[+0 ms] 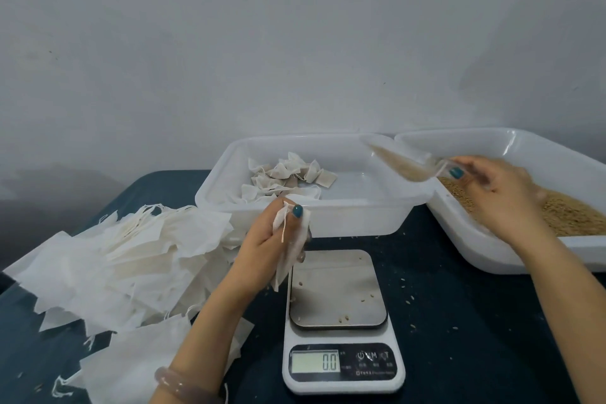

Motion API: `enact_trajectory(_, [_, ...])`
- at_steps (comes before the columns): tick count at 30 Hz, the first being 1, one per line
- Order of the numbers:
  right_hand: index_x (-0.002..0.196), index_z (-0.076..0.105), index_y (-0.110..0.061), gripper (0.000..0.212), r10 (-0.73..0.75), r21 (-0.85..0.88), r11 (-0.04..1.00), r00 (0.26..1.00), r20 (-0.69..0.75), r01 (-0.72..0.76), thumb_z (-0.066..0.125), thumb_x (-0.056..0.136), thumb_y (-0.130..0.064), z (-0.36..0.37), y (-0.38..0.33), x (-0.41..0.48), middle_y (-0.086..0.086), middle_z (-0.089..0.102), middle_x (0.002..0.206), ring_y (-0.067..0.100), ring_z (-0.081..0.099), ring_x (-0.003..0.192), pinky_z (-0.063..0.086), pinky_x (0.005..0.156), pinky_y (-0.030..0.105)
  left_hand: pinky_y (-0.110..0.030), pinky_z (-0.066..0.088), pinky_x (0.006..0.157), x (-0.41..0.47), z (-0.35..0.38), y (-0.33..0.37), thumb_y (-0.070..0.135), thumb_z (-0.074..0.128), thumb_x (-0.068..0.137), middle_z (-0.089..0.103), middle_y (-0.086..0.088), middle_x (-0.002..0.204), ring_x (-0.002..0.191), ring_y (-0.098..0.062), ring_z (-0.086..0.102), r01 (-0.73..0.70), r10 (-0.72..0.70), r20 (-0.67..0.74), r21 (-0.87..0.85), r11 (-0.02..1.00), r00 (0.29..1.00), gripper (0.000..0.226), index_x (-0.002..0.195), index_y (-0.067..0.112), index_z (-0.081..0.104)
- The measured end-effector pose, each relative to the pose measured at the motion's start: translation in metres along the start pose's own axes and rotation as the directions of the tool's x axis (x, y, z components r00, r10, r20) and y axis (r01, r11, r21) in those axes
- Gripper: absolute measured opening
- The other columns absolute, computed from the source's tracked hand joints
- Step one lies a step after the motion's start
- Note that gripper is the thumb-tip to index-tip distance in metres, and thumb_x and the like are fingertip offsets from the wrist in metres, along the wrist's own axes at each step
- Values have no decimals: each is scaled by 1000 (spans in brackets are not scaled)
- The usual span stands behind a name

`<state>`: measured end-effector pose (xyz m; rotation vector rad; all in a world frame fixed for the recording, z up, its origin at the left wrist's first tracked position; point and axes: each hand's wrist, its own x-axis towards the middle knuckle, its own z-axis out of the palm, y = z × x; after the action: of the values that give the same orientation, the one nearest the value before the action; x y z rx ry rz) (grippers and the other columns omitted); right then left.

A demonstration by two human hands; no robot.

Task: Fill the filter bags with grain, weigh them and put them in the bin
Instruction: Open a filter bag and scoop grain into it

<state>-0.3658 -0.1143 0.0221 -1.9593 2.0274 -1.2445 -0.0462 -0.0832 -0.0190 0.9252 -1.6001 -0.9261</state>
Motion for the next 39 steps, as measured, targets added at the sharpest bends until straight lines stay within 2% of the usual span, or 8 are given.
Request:
enact_trajectory(7, [120, 69, -28, 27, 256, -153, 947, 952, -169, -282, 58, 96, -36, -13, 46, 12, 1, 66, 82, 24, 56, 69, 44, 59, 31, -14, 34, 90, 5, -12, -11, 21, 34, 97, 41, 10, 106, 103, -14, 41, -101, 144, -38, 537, 837, 989, 22, 90, 12, 52])
enact_trajectory(14, [92, 75, -22, 31, 408, -478, 813, 911, 61, -332, 60, 93, -49, -16, 56, 17, 5, 62, 68, 23, 54, 60, 38, 53, 27, -31, 42, 76, 9, -4, -12, 16, 40, 100, 52, -12, 89, 85, -25, 50, -139, 165, -44, 350, 926, 985, 25, 86, 0, 53])
enact_trajectory(17, [86, 75, -17, 35, 448, -609, 749, 876, 176, -260, 57, 95, -46, -14, 53, 20, 5, 62, 75, 22, 55, 66, 45, 58, 31, -19, 47, 69, 6, 6, -10, 25, 46, 103, 57, -5, 88, 76, -10, 54, -107, 112, -25, 152, 983, 993, 27, 92, 4, 58])
enact_trajectory(21, [78, 69, -17, 31, 466, -672, 702, 866, 181, -237, 58, 95, -40, -14, 46, 19, 5, 62, 77, 21, 57, 68, 43, 57, 29, -46, 53, 78, 8, 11, -17, 22, 50, 103, 63, 1, 93, 85, -16, 58, -29, 26, 61, 59, 998, 998, 18, 98, 13, 64])
enact_trajectory(24, [93, 71, -17, 32, 449, -697, 684, 878, 169, -216, 55, 96, -45, -12, 42, 16, 6, 64, 90, 23, 57, 77, 45, 62, 30, -44, 52, 85, 7, 10, -22, 22, 50, 101, 66, 7, 95, 87, -13, 60, -3, -9, 117, 104, 995, 993, 16, 99, 21, 66])
enact_trajectory(30, [123, 64, -9, 34, 20, -458, 885, 990, -139, -82, 61, 91, -22, -1, 32, 8, 24, 60, 117, 41, 44, 110, 44, 81, 46, -55, 49, 88, 5, 4, -23, 17, 40, 93, 65, 10, 96, 91, -21, 59, 106, -116, 34, 207, 973, 993, 27, 96, 26, 64])
enact_trajectory(34, [104, 65, -12, 15, -314, -246, 935, 917, -246, 255, 58, 93, -18, 13, -4, -4, 6, 64, 100, 22, 45, 100, 40, 78, 37, -24, 49, 85, 4, 3, -17, 28, 39, 89, 67, 13, 95, 93, -7, 62, 83, -84, 0, 187, 979, 996, 26, 94, 25, 65])
enact_trajectory(39, [83, 57, -27, 23, -440, 173, 882, 898, -30, 438, 46, 95, -42, 52, -49, -35, -16, 54, 68, 4, 49, 58, 34, 55, 17, -8, 42, 74, 3, -1, -22, 22, 43, 103, 67, 20, 94, 91, 4, 60, 69, -59, -51, 209, 976, 997, 23, 94, 23, 64])
